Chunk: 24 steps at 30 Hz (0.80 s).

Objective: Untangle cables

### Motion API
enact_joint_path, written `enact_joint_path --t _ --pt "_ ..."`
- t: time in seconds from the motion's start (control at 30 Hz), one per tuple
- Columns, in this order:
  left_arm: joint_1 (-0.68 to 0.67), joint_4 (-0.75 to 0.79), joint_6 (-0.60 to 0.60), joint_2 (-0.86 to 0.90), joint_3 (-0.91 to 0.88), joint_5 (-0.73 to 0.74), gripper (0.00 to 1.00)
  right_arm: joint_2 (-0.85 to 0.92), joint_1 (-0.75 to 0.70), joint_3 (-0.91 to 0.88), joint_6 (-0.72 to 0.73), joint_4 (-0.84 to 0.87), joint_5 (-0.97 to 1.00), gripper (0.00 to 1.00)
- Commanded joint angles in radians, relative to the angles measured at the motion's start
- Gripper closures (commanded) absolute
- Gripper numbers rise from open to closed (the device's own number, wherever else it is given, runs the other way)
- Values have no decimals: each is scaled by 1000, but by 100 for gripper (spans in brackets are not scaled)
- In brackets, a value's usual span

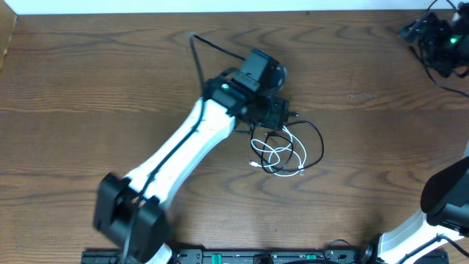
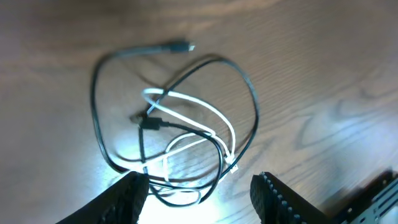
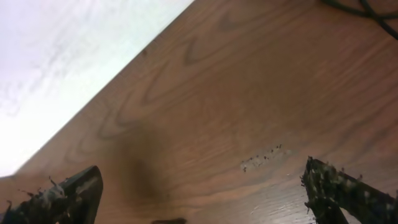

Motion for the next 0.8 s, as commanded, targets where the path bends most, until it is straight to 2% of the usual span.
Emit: enact_joint_path --t 0.0,0.1,0.37,0.7,0.77 --pt "-4 -1 -234 74 -4 -3 38 -10 10 11 -28 -3 47 1" --pt "-15 22 -321 135 -4 -3 36 -10 11 11 -28 -10 47 1" --pt "-39 157 -371 240 -4 -4 36 -10 16 11 -28 -21 47 1" --pt "-42 190 -365 249 -4 -8 45 -10 43 10 19 -62 47 1" --pt "-44 190 -363 249 -4 -14 50 -10 49 11 29 -67 32 1"
